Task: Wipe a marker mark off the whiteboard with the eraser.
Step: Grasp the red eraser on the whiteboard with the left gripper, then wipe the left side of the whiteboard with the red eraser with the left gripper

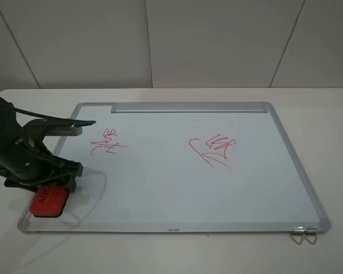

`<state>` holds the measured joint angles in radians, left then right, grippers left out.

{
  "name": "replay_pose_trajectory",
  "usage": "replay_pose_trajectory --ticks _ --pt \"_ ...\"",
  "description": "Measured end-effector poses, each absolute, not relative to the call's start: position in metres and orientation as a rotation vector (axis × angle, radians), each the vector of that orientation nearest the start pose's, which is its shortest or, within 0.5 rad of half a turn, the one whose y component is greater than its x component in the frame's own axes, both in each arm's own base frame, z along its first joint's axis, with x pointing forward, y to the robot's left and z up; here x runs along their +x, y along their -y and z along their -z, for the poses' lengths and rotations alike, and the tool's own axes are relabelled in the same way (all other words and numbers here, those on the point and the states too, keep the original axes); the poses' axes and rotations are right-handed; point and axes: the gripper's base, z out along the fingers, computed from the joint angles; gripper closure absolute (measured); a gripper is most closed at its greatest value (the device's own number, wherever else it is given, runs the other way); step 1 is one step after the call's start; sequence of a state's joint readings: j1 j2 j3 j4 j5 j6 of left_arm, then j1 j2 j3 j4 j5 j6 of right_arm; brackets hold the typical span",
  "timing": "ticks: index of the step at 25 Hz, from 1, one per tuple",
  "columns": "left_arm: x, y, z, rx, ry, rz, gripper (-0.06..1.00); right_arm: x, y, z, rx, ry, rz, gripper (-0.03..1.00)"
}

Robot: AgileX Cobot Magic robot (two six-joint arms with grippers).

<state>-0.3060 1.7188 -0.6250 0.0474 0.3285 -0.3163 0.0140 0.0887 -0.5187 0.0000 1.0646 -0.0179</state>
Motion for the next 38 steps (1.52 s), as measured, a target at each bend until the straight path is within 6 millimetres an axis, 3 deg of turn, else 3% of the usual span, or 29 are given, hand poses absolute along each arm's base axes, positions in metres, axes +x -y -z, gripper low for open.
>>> replay_pose_trajectory --ticks 2,15,22,29,35,38 --pt "0.242 0.075 -0.108 0.040 -2.910 0.079 0.37 0.007 0.000 -0.282 -0.034 -2.118 0.002 0.14" --pt "0.244 0.076 -0.108 0.016 -2.896 0.090 0.37 0.006 0.000 -0.282 -0.034 -2.114 0.002 0.14" --pt "0.248 0.077 -0.111 0.012 -2.875 0.100 0.37 -0.008 0.000 -0.282 -0.032 -2.026 0.003 0.14" --pt "0.282 0.088 -0.140 0.113 -2.808 0.102 0.37 -0.008 0.000 -0.282 -0.032 -2.023 0.003 0.14" --pt "0.329 0.102 -0.185 0.214 -2.682 0.112 0.37 -0.008 0.000 -0.282 -0.032 -2.023 0.003 0.14" --pt "0.353 0.109 -0.193 0.287 -2.701 0.083 0.37 -0.008 0.000 -0.282 -0.032 -2.023 0.003 0.14"
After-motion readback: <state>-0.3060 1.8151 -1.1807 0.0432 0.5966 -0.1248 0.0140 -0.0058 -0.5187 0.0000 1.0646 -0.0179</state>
